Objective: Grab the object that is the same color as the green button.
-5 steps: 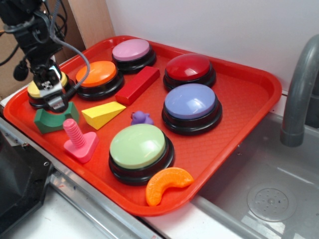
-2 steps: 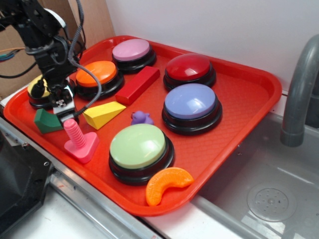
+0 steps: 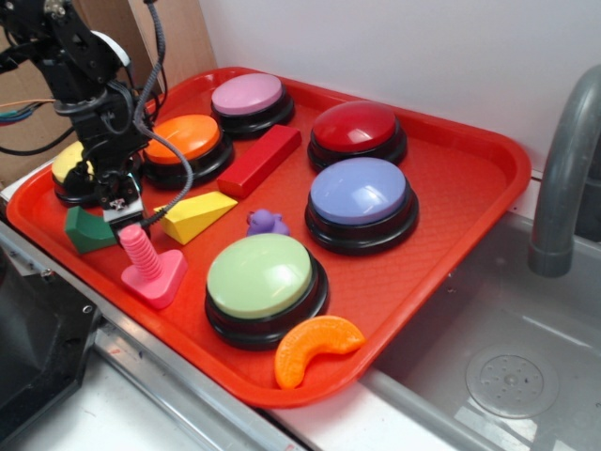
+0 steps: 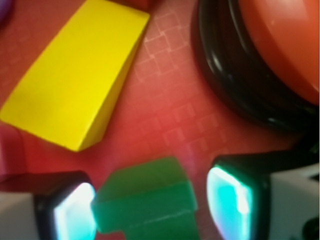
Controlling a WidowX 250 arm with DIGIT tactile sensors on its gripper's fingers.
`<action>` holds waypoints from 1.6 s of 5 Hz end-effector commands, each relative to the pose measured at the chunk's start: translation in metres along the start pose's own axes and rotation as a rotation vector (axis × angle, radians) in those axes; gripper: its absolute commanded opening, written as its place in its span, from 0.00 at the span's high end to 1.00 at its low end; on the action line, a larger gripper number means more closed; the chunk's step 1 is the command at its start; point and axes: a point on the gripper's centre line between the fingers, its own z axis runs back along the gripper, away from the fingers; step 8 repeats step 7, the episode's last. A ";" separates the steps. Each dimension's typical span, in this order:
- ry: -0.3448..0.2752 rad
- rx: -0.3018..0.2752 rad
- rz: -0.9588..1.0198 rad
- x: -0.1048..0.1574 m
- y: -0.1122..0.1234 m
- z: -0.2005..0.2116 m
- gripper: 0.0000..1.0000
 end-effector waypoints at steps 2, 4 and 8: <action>-0.022 0.024 0.103 0.008 -0.004 0.022 1.00; 0.013 0.123 0.369 0.031 -0.019 0.094 1.00; 0.040 0.151 0.646 0.080 -0.042 0.132 1.00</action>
